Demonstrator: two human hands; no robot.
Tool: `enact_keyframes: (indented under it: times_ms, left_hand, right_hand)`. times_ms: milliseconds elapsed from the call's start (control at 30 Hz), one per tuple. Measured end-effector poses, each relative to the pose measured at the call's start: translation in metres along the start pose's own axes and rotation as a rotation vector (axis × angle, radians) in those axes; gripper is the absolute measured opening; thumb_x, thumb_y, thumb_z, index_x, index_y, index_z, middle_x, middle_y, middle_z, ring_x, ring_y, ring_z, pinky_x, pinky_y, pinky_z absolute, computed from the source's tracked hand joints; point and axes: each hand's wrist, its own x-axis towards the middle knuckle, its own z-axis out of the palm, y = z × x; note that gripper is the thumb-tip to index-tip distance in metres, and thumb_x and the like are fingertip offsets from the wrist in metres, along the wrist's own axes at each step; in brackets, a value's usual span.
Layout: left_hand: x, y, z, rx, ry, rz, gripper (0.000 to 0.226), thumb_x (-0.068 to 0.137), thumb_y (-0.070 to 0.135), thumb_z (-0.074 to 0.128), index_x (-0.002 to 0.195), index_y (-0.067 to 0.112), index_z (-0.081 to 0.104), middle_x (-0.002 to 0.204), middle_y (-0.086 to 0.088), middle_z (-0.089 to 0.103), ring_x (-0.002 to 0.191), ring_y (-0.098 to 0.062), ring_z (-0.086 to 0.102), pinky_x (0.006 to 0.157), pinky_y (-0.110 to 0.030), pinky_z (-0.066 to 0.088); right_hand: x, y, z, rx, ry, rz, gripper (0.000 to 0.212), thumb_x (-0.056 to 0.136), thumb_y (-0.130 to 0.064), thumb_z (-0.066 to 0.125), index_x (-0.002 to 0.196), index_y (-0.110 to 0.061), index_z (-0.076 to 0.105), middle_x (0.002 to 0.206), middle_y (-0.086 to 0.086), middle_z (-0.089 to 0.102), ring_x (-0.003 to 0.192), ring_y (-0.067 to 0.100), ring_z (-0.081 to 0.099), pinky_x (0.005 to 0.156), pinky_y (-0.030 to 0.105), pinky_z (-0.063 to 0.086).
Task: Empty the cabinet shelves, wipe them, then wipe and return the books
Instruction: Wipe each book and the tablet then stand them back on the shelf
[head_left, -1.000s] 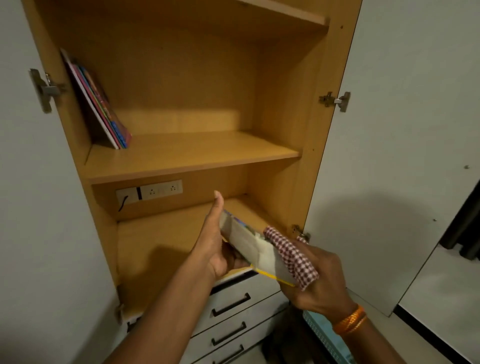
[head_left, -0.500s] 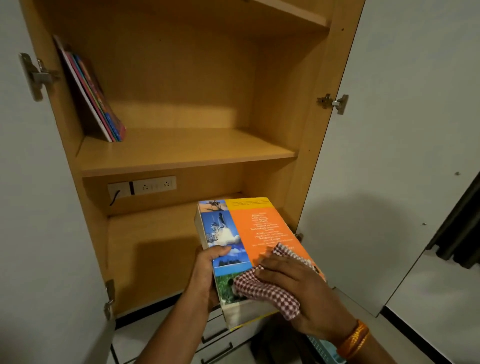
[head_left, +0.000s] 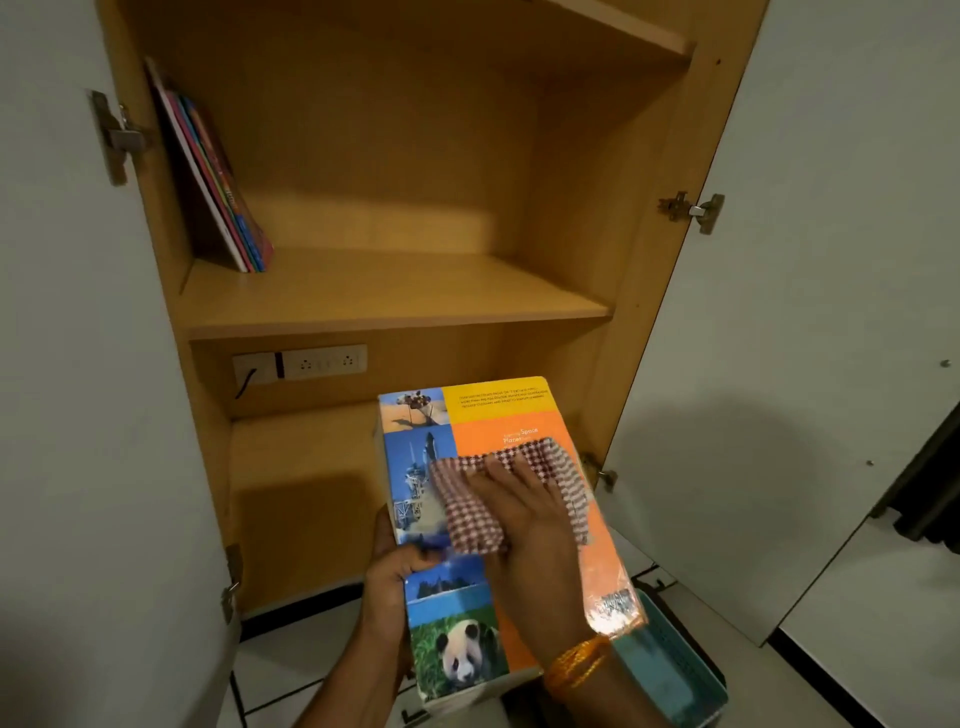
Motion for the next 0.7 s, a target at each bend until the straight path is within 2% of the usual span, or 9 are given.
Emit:
enact_keyframes:
  times_ms: [100, 167, 233, 267, 333, 433, 567, 633, 700]
  left_hand:
    - [-0.014, 0.007, 0.008, 0.072, 0.001, 0.068, 0.01, 0.083, 0.002, 0.057, 0.09, -0.002, 0.063, 0.063, -0.008, 0.073, 0.058, -0.018, 0.072, 0.063, -0.037, 0.057]
    - [-0.003, 0.005, 0.001, 0.095, 0.033, 0.146, 0.038, 0.046, 0.009, 0.074, 0.08, -0.007, 0.068, 0.064, -0.011, 0.073, 0.051, -0.009, 0.068, 0.056, -0.031, 0.054]
    - [0.018, -0.001, -0.015, 0.125, 0.136, 0.234, 0.085, 0.033, 0.022, 0.076, 0.104, -0.023, 0.065, 0.101, -0.03, 0.07, 0.063, -0.009, 0.071, 0.062, -0.028, 0.052]
    - [0.028, -0.007, -0.022, 0.121, 0.165, 0.261, 0.109, 0.033, 0.03, 0.079, 0.122, -0.027, 0.054, 0.124, -0.034, 0.061, 0.082, -0.017, 0.073, 0.065, -0.029, 0.053]
    - [0.039, -0.017, -0.034, 0.112, 0.169, 0.259, 0.128, 0.034, 0.037, 0.087, 0.136, -0.025, 0.041, 0.144, -0.033, 0.047, 0.111, -0.042, 0.062, 0.071, -0.034, 0.053]
    - [0.045, -0.026, -0.044, 0.164, 0.162, 0.294, 0.135, 0.032, 0.036, 0.089, 0.137, -0.028, 0.033, 0.148, -0.04, 0.038, 0.125, -0.06, 0.048, 0.079, -0.04, 0.05]
    - [0.046, -0.04, -0.046, 0.218, 0.205, 0.31, 0.144, 0.021, 0.048, 0.092, 0.131, -0.03, 0.04, 0.141, -0.045, 0.042, 0.126, -0.059, 0.047, 0.085, -0.041, 0.049]
    - [0.037, -0.029, -0.034, 0.21, 0.15, 0.296, 0.134, 0.025, 0.043, 0.088, 0.129, -0.03, 0.043, 0.135, -0.042, 0.051, 0.119, -0.048, 0.059, 0.081, -0.035, 0.052]
    - [0.027, -0.019, -0.019, 0.219, 0.122, 0.298, 0.124, 0.027, 0.036, 0.075, 0.125, -0.033, 0.043, 0.104, -0.031, 0.068, 0.082, -0.021, 0.074, 0.064, -0.022, 0.055]
  right_hand:
    - [-0.011, 0.011, 0.006, -0.244, -0.12, -0.157, 0.067, 0.082, -0.033, 0.045, 0.149, -0.034, 0.043, 0.164, -0.009, 0.028, 0.155, 0.022, 0.013, 0.123, 0.054, 0.012]
    - [-0.009, 0.023, 0.002, -0.237, -0.099, -0.13, 0.067, 0.085, -0.036, 0.045, 0.152, -0.034, 0.039, 0.166, -0.007, 0.023, 0.155, 0.021, 0.009, 0.123, 0.055, 0.011]
    - [0.008, 0.038, -0.006, -0.279, -0.066, -0.048, 0.069, 0.084, -0.038, 0.043, 0.152, -0.032, 0.038, 0.166, -0.004, 0.02, 0.155, 0.024, 0.011, 0.121, 0.06, 0.014]
    - [0.017, 0.042, -0.011, -0.292, -0.06, 0.0, 0.07, 0.083, -0.04, 0.041, 0.153, -0.03, 0.038, 0.165, -0.003, 0.02, 0.154, 0.027, 0.012, 0.12, 0.062, 0.016]
    - [0.037, 0.043, -0.017, -0.299, -0.071, 0.095, 0.074, 0.084, -0.048, 0.032, 0.155, -0.028, 0.034, 0.166, 0.001, 0.018, 0.153, 0.033, 0.014, 0.119, 0.062, 0.019]
    - [0.072, 0.035, -0.019, -0.294, -0.126, 0.205, 0.075, 0.087, -0.053, 0.027, 0.158, -0.03, 0.023, 0.169, 0.002, 0.007, 0.154, 0.035, 0.008, 0.121, 0.06, 0.017]
    - [0.097, 0.014, -0.005, -0.4, -0.124, 0.117, 0.074, 0.085, -0.057, 0.026, 0.156, -0.037, 0.028, 0.169, 0.003, 0.009, 0.153, 0.039, 0.005, 0.118, 0.065, 0.01]
    - [0.096, 0.0, 0.005, -0.379, -0.155, -0.007, 0.073, 0.085, -0.059, 0.027, 0.155, -0.041, 0.029, 0.169, 0.0, 0.01, 0.154, 0.038, 0.005, 0.117, 0.067, 0.008]
    - [0.085, -0.008, 0.014, -0.396, -0.228, -0.177, 0.069, 0.088, -0.053, 0.04, 0.155, -0.043, 0.025, 0.169, -0.003, 0.008, 0.154, 0.035, 0.003, 0.118, 0.067, 0.01]
